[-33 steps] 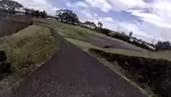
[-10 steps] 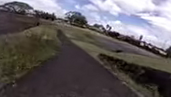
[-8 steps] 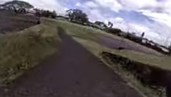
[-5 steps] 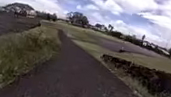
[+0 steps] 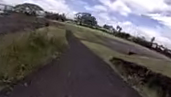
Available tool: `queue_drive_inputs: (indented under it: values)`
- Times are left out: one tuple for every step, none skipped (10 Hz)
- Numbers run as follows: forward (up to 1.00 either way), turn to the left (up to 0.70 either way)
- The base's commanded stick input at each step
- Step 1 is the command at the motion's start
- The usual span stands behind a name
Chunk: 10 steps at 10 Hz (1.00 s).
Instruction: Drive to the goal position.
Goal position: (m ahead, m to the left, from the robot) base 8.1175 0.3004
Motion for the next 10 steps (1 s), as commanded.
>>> queue_drive_inputs:
  values:
    - [0.7, 0.35]
    - [0.7, 0.33]
    - [0.7, 0.16]
    - [0.7, 0.02]
    - [0.7, 0.01]
    - [0.7, 0.0]
    - [0.7, 0.0]
    - [0.7, -0.03]
    - [0.7, -0.18]
    - [0.7, -0.35]
